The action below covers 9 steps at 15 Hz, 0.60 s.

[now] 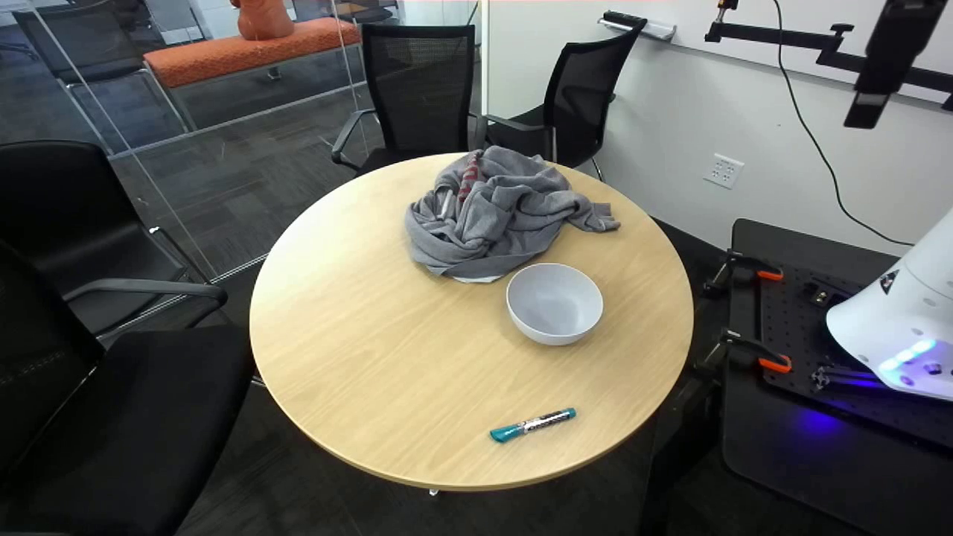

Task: Move the bowl to the left

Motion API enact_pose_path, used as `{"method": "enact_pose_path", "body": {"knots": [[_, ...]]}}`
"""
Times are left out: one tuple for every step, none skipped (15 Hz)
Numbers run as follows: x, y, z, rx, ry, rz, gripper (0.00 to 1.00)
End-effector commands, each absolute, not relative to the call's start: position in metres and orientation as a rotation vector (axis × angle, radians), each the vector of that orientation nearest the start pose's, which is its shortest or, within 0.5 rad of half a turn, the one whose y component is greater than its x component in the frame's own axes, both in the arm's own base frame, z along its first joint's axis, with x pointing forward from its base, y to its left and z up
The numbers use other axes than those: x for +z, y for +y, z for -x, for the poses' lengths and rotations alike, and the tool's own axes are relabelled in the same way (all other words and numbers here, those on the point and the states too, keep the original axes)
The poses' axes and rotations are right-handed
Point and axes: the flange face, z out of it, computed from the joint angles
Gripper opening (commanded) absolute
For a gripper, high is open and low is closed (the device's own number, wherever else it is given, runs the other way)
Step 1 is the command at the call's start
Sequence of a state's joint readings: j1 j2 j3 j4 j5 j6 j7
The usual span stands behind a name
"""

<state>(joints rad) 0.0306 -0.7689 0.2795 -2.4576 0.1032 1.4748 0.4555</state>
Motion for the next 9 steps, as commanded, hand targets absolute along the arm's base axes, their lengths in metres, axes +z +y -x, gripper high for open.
{"method": "enact_pose_path", "body": {"knots": [[0.506, 0.129, -0.306, 0.245, 0.497, 3.177, 1.00], [0.502, 0.132, -0.314, 0.221, 0.514, 3.153, 1.00], [0.497, 0.137, -0.323, 0.200, 0.518, 3.134, 1.00], [0.490, 0.143, -0.332, 0.163, 0.527, 3.121, 1.00], [0.485, 0.147, -0.341, 0.139, 0.526, 3.112, 1.00], [0.478, 0.153, -0.350, 0.113, 0.515, 3.109, 1.00], [0.471, 0.158, -0.360, 0.084, 0.529, 3.104, 1.00], [0.462, 0.162, -0.370, 0.070, 0.534, 3.095, 1.00], [0.454, 0.166, -0.379, 0.052, 0.550, 3.085, 1.00]]}}
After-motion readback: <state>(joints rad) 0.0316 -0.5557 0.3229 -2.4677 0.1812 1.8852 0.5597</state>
